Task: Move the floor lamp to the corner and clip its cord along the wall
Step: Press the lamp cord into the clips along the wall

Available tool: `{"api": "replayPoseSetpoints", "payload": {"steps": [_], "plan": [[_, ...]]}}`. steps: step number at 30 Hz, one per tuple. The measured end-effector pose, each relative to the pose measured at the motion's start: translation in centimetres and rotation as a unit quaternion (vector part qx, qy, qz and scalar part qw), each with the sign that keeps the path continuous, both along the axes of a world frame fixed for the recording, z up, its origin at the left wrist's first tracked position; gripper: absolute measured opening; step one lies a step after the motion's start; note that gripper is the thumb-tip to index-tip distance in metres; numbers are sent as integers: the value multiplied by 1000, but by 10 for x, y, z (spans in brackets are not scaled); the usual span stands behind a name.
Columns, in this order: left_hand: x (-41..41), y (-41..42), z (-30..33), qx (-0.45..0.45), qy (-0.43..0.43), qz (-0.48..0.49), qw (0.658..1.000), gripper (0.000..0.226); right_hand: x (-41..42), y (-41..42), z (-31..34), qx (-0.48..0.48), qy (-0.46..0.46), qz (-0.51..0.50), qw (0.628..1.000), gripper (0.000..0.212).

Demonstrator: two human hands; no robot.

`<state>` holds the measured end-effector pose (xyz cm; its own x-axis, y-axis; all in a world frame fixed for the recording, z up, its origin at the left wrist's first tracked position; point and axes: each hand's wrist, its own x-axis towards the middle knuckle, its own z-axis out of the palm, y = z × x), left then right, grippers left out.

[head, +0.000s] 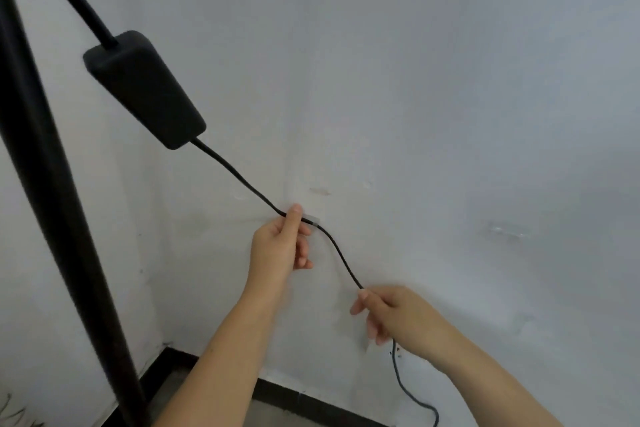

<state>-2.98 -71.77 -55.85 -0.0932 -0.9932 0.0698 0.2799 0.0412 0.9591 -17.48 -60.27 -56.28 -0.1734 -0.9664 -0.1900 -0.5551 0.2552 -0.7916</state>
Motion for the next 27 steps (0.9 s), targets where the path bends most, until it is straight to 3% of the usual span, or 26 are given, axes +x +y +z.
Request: {"api": "replayPoseSetpoints", "payload": {"steps": [4, 9, 12, 16, 22, 27], "plan": [[-16, 7, -9, -34, 16, 32, 999, 37, -53, 34, 23, -62, -28, -93, 993, 31], [-32, 12, -15, -3, 59, 47, 997, 45, -88, 65, 43, -89, -9, -156, 984, 25], [-40, 18, -15, 5, 82, 40, 996, 44, -96, 77, 58, -147, 74, -207, 964, 27], [-48, 25, -12, -4, 76, 41, 996, 38, -88, 79, 77, -230, 242, -258, 907, 38], [-54, 35, -3, 27, 68, -7, 997, 39, -83, 68, 100, -182, 378, -253, 872, 45], [-76, 52, 9, 29, 68, -91, 993, 40, -87, 65, 120, -171, 424, -221, 861, 49]]}}
